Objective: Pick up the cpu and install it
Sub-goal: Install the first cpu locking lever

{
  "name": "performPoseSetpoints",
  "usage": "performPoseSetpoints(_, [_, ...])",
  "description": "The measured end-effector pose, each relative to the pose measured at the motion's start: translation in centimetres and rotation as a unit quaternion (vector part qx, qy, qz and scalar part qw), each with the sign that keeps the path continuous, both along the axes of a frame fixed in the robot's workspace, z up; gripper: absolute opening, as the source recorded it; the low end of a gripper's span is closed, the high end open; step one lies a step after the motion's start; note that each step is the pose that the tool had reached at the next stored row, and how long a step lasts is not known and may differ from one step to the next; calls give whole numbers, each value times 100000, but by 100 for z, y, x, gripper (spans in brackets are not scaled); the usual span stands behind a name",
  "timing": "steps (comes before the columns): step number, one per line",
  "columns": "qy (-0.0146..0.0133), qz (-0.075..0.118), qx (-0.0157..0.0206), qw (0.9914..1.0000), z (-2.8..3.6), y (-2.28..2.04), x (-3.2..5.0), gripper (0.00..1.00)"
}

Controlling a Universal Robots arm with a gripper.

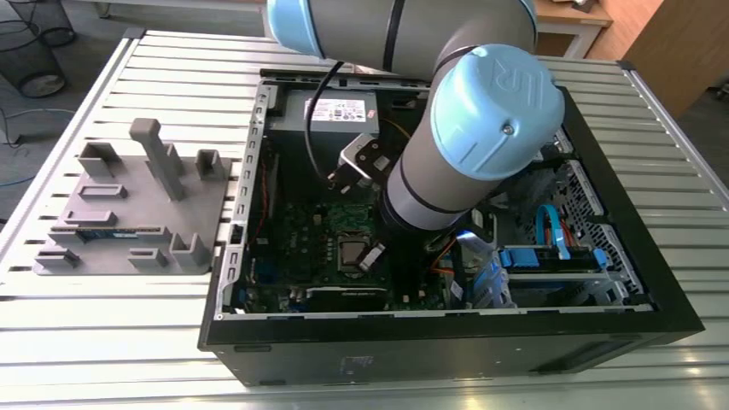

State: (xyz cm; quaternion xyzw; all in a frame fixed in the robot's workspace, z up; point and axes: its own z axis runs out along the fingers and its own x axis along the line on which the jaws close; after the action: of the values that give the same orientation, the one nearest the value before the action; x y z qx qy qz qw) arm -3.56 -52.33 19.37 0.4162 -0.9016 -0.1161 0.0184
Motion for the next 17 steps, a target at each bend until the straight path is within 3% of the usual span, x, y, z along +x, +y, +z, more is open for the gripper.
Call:
performPoseSetpoints(6, [-20, -1194, 3, 99993, 67, 6, -2, 11])
performPoseSetpoints(9, [-80, -1526, -64, 99988, 71, 16, -10, 11])
performPoseSetpoints(14, [-398, -1921, -51, 99981, 69, 61, -52, 11])
performPoseSetpoints(17, [-547, -2554, -118, 99966, 68, 64, -75, 11])
